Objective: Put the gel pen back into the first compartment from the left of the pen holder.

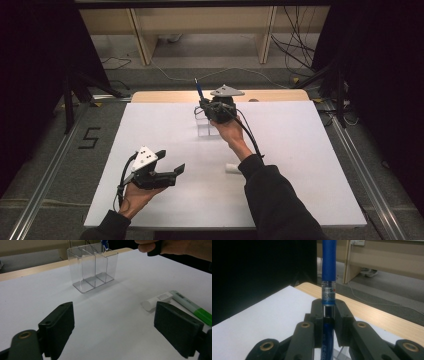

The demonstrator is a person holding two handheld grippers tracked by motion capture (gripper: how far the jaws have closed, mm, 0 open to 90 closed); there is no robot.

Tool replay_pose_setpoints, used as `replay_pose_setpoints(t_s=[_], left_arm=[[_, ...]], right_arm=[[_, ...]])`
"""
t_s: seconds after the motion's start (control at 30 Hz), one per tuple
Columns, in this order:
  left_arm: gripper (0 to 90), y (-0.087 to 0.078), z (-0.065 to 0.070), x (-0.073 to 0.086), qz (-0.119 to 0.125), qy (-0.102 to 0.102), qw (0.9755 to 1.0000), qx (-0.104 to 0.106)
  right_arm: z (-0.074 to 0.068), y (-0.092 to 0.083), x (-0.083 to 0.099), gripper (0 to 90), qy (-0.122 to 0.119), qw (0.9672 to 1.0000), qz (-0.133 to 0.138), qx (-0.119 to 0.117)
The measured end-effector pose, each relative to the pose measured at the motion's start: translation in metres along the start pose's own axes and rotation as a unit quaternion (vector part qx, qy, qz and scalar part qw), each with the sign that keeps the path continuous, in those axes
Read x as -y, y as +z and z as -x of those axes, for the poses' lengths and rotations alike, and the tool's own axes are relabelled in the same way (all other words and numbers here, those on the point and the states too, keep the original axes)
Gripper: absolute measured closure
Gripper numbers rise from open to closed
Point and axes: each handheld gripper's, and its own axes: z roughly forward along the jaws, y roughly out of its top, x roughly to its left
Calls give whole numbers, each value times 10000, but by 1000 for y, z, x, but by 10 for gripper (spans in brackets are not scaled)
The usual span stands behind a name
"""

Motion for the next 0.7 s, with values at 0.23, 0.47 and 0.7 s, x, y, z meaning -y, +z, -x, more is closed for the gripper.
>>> replay_pose_setpoints(t_s=[0.23, 0.47, 0.7], left_arm=[[157, -2, 0, -1, 91, -6, 10000, 33], [157, -3, -1, -2, 123, -24, 9999, 47], [157, -3, 0, -2, 152, -23, 9999, 67]], right_arm=[[3, 13, -4, 794, 216, 9997, 3, 73], [4, 20, -6, 794, 303, 9994, 48, 180], [3, 28, -10, 794, 317, 9992, 68, 214]])
